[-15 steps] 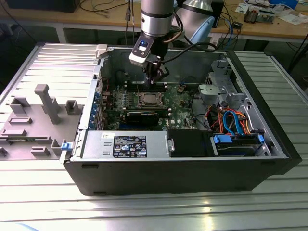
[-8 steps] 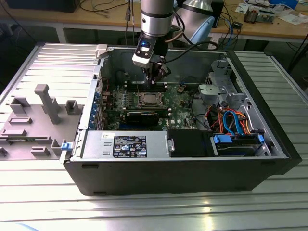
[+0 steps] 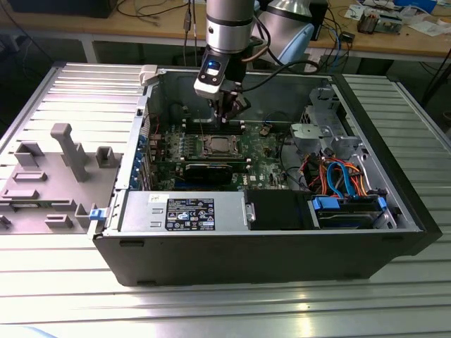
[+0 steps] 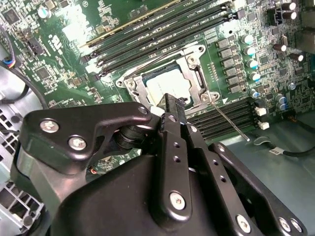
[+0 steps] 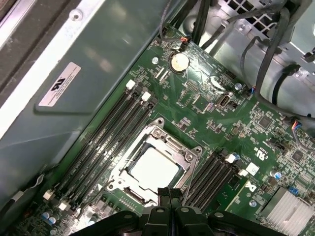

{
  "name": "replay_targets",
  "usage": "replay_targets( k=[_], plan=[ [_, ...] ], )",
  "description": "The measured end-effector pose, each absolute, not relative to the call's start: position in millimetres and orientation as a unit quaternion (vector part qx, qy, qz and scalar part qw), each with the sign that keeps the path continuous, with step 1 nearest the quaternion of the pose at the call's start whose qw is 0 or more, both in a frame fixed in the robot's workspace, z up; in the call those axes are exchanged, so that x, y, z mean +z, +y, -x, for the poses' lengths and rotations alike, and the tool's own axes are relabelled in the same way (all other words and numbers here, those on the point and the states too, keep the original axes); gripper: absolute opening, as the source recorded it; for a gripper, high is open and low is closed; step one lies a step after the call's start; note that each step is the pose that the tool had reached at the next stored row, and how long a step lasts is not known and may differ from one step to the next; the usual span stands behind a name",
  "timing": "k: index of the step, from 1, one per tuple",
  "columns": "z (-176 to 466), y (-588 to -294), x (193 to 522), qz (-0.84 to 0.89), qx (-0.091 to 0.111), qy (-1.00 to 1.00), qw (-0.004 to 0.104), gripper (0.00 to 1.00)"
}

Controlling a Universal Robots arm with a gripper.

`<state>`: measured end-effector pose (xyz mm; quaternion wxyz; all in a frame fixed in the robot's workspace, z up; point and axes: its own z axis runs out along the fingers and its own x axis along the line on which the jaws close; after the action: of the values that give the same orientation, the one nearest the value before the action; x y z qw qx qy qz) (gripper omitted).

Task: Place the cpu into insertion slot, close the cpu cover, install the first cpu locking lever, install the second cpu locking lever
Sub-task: 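Install the first cpu locking lever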

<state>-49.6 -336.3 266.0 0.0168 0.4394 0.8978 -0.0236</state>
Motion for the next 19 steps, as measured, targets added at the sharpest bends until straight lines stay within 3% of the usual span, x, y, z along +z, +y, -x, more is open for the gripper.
replay_targets(
  k=[19],
  plan=[
    [49.6,-336.3,265.8,-0.297,-0.021,0.954,0.020,0.11]
  ],
)
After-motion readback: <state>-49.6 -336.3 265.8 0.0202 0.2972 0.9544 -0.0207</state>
